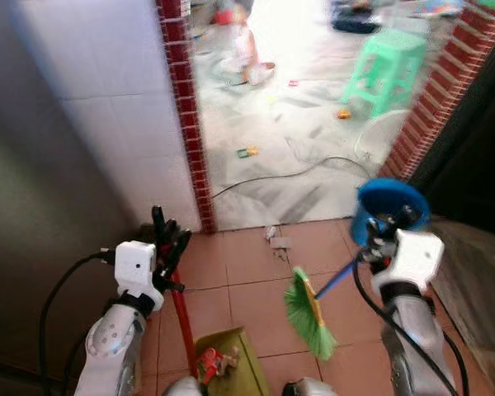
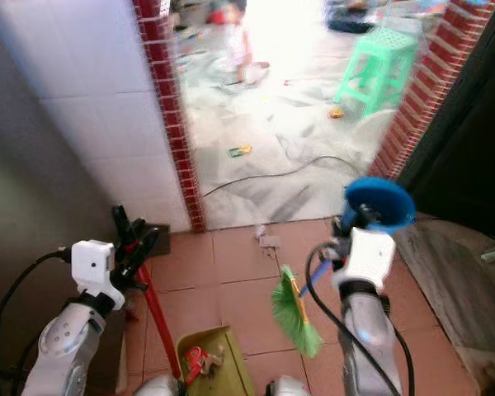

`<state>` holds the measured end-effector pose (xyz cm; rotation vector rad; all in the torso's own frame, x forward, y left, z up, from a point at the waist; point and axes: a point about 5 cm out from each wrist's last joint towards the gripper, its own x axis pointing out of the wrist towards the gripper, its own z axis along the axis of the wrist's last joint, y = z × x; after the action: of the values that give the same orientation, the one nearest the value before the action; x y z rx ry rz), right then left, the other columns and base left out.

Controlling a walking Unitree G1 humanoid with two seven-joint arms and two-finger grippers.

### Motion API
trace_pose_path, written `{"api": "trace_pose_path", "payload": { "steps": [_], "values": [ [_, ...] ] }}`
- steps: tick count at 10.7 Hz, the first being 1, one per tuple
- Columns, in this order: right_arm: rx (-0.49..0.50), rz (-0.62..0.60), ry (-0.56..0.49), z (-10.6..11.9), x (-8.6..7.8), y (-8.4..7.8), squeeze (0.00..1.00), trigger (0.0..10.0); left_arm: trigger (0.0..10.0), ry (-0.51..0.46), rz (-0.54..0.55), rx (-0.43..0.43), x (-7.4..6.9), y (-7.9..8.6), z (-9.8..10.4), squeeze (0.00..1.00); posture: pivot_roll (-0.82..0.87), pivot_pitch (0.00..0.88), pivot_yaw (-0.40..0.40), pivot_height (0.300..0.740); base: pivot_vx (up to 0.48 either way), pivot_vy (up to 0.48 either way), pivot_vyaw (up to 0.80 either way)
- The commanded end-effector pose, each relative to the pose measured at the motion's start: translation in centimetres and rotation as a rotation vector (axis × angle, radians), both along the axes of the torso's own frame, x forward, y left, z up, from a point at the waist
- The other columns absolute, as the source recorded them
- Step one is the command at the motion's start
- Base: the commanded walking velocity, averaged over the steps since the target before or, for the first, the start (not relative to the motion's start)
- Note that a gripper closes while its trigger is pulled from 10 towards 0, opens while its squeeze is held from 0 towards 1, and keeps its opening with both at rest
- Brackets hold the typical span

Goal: Sweep floor

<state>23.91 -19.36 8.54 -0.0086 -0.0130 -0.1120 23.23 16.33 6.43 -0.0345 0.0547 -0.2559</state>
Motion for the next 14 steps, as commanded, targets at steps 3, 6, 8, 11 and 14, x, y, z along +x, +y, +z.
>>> {"api": "trace_pose_path", "payload": {
  "steps": [3,6,8,11,14],
  "values": [
    [0.006,0.003,0.040,-0.5,0.4,0.3,0.00,10.0,10.0,-0.081,-0.015,0.016,1.1,-0.4,1.9,0.00,-0.04,0.000,0.036,0.740,0.000,-0.389,0.00],
    [-0.013,-0.006,0.064,-0.9,0.0,-0.4,0.00,10.0,10.0,-0.042,-0.025,-0.005,0.5,-1.3,1.0,0.00,-0.05,0.000,0.026,0.740,0.000,-0.432,0.00],
    [-0.019,-0.015,0.072,-1.0,-0.2,-0.6,0.00,10.0,10.0,-0.024,-0.033,-0.021,0.2,-1.9,0.5,0.00,-0.06,0.000,0.021,0.740,0.000,-0.435,0.00],
    [-0.026,-0.020,0.069,-1.2,0.1,-0.8,0.00,10.0,10.0,-0.022,-0.014,-0.016,0.4,-1.3,0.6,0.00,-0.05,0.000,0.033,0.740,0.000,-0.404,0.00],
    [-0.024,-0.004,0.052,-1.0,1.5,-0.2,0.00,10.0,10.0,-0.046,0.077,-0.032,1.5,-0.4,0.9,0.00,-0.05,0.000,0.023,0.740,0.000,0.000,0.00]
  ]
}}
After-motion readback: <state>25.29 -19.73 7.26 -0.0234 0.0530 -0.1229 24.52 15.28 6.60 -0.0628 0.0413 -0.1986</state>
